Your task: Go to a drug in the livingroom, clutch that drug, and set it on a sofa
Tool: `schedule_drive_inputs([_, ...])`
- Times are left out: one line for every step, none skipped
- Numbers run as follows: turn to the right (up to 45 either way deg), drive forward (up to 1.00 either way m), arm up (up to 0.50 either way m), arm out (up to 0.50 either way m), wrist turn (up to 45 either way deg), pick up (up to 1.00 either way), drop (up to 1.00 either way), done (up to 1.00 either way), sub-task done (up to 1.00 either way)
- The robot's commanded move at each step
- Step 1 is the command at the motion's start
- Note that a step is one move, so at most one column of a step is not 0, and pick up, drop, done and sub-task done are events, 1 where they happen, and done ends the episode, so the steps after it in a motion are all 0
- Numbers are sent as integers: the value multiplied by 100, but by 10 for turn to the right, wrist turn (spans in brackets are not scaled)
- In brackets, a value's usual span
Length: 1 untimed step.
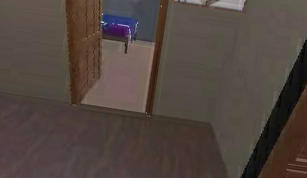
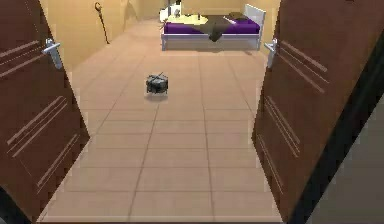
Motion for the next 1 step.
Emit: schedule_drive_inputs([-150, 0, 0, 0, 0, 0, 0, 0, 0])
